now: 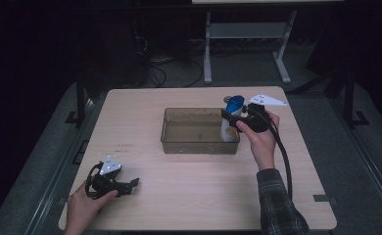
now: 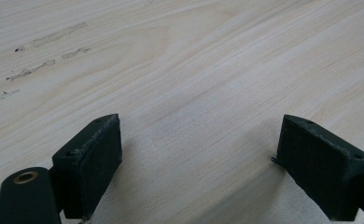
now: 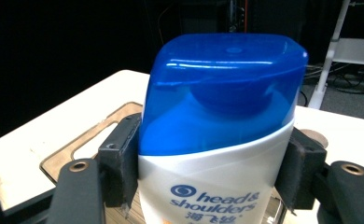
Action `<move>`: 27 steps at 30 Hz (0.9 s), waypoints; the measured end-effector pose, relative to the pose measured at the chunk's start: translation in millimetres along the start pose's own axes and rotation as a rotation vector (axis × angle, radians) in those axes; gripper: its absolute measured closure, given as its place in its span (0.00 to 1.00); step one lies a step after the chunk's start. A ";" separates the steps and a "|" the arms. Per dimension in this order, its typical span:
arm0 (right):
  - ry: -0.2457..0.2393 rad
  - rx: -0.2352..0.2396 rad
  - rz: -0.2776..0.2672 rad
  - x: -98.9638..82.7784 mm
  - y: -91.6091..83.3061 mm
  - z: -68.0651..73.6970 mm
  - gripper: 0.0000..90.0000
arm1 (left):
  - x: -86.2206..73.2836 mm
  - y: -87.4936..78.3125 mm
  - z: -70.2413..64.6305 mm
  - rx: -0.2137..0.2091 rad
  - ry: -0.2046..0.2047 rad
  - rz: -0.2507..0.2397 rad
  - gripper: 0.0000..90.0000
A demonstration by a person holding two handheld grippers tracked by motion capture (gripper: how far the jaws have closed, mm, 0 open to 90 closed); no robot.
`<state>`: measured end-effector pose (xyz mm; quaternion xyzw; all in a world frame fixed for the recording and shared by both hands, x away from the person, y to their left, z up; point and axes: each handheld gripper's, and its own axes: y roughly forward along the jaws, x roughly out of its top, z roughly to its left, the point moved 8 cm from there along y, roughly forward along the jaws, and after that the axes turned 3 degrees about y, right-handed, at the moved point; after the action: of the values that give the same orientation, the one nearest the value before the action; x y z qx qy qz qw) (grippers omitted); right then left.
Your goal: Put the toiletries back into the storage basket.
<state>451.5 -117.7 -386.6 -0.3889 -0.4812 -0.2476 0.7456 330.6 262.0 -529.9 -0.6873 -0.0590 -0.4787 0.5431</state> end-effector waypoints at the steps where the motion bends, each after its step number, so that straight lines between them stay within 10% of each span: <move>1: -0.001 0.000 0.001 -1.2 0.6 -0.5 0.38 | 0.0 0.0 0.0 0.000 0.000 -0.001 0.14; 27: -0.038 -0.043 0.150 -30.5 18.7 -1.6 0.38 | 0.0 0.0 -0.3 -0.001 -0.003 0.000 0.14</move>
<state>453.6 -108.4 -421.0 -0.4443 -0.4592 -0.1937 0.7445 330.5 261.8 -529.9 -0.6881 -0.0597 -0.4779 0.5427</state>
